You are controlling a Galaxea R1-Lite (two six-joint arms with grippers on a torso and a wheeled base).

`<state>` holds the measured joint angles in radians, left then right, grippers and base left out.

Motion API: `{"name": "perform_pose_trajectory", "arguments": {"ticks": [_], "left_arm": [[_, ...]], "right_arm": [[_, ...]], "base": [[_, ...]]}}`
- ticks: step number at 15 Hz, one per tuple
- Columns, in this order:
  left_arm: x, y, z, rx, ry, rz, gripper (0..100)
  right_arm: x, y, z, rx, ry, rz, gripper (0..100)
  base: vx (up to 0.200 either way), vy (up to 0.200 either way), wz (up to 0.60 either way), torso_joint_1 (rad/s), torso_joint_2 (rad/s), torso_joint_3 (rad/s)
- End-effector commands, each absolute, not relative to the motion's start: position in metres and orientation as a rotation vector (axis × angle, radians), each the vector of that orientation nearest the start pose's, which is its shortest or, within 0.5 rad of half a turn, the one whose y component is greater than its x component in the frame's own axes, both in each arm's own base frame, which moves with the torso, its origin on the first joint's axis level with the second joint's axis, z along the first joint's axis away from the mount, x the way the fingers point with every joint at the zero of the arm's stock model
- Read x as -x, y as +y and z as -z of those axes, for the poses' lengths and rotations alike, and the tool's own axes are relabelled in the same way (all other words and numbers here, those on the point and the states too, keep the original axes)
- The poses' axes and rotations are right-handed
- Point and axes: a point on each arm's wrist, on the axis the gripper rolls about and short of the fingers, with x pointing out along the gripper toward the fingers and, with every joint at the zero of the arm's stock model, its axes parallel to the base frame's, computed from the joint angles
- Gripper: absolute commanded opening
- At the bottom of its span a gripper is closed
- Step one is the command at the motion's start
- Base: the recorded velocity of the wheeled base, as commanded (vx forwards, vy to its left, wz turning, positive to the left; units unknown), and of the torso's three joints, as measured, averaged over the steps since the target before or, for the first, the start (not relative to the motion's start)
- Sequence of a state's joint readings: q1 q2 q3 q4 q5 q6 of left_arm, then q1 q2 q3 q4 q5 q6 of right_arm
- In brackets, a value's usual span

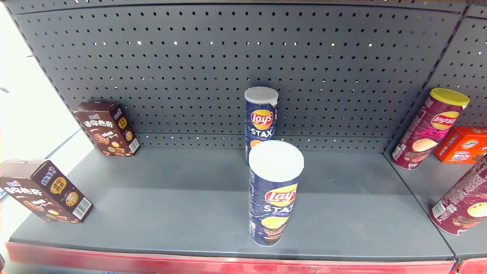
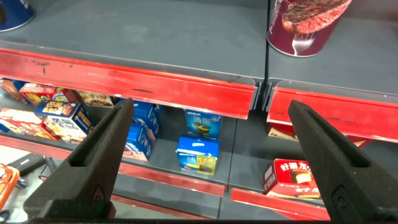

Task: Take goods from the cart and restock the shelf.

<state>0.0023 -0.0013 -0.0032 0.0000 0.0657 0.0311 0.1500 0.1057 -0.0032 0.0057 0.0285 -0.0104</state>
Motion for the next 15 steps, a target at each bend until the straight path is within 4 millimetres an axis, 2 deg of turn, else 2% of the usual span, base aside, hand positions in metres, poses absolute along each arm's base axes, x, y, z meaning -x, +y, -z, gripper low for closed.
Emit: {"name": "perform_pose_trajectory", "arguments": {"ticks": [1, 7, 9, 10, 11, 15], "left_arm": [[0.023, 0.002, -0.076, -0.02, 0.0, -0.11, 100], [0.023, 0.002, -0.077, 0.0, -0.003, -0.083, 100], [0.023, 0.001, -0.077, 0.0, -0.002, -0.064, 100], [0.023, 0.001, -0.076, -0.002, 0.0, -0.061, 100], [0.023, 0.001, -0.077, -0.003, -0.001, -0.058, 100], [0.023, 0.001, -0.077, 0.0, -0.003, -0.061, 100]], "right_arm": [[0.015, -0.002, -0.078, 0.017, 0.108, -0.18, 100], [0.012, -0.002, -0.079, 0.011, 0.146, -0.208, 100], [0.01, -0.001, -0.138, -0.004, 0.04, -0.146, 100], [-0.007, 0.004, -0.173, -0.009, 0.124, -0.264, 100], [-0.007, 0.005, -0.189, 0.009, 0.086, -0.344, 100], [-0.03, 0.014, -0.206, 0.032, 0.139, -0.532, 100]], "base": [[0.0, 0.0, 0.0, 0.0, 0.0, 0.0], [0.0, 0.0, 0.0, 0.0, 0.0, 0.0], [0.0, 0.0, 0.0, 0.0, 0.0, 0.0], [0.0, 0.0, 0.0, 0.0, 0.0, 0.0], [0.0, 0.0, 0.0, 0.0, 0.0, 0.0], [0.0, 0.0, 0.0, 0.0, 0.0, 0.0]]}}
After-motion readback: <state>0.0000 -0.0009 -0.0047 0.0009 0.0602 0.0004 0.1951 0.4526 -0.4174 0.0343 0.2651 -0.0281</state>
